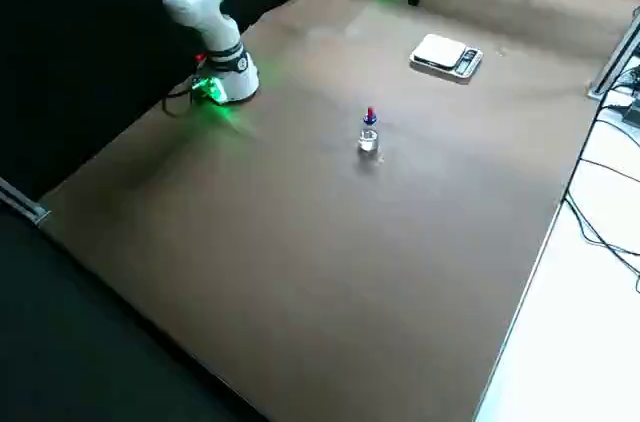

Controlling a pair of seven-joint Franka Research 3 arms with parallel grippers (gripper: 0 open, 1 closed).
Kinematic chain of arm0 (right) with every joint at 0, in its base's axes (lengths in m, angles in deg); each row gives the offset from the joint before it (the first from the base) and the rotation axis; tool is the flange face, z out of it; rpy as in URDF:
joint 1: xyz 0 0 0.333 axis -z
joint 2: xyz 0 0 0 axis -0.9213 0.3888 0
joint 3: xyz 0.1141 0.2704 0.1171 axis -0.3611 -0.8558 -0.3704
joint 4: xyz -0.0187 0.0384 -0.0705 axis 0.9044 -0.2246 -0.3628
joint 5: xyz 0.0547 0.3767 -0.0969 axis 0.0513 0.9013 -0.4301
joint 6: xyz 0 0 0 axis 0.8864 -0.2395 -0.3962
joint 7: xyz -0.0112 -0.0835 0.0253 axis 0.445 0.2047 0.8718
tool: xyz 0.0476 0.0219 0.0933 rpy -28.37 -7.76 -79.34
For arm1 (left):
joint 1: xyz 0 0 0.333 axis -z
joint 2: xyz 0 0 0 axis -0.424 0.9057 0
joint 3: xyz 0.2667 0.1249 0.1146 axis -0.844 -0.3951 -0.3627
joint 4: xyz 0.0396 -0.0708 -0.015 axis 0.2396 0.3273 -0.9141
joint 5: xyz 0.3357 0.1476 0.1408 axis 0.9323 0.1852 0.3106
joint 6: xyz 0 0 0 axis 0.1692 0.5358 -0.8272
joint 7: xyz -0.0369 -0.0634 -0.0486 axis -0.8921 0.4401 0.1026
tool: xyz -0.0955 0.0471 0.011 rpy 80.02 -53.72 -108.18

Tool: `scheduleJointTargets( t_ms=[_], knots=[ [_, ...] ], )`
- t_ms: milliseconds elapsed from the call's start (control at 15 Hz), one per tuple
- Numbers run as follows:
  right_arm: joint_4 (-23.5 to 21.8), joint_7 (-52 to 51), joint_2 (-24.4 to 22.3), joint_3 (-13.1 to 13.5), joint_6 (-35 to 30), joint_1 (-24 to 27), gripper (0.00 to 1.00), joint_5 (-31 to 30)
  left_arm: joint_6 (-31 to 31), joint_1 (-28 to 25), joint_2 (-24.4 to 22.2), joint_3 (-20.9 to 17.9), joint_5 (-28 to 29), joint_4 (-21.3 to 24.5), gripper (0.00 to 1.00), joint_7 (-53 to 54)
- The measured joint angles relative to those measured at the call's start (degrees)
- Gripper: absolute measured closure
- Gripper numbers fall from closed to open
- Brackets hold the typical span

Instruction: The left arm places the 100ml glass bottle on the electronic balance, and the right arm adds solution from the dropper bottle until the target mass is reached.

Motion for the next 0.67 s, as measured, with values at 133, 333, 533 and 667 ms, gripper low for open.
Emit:
scheduleJointTargets(
  t_ms=[133,333,533,667],
  knots=[
    [-0.12,0.08,0.0,0.25,-0.01,0.76,0.0,-0.23,-0.11,-0.04,0.06,0.0,0.0,0.0,0.0,0.09],
    [-0.17,0.07,0.0,0.38,-0.02,2.15,0.0,-0.23,-0.41,-0.07,0.25,-0.02,-0.35,0.05,0.0,0.04],
    [-0.18,0.07,0.0,0.4,-0.48,2.71,0.0,-0.23,-1.25,-0.07,1.82,-0.02,-0.38,0.17,0.0,0.05],
    [-0.18,0.07,-0.01,0.4,-0.85,2.75,0.0,-0.23,-4.43,-0.08,3.81,-0.03,-0.39,0.45,0.0,0.04]
  ],
)
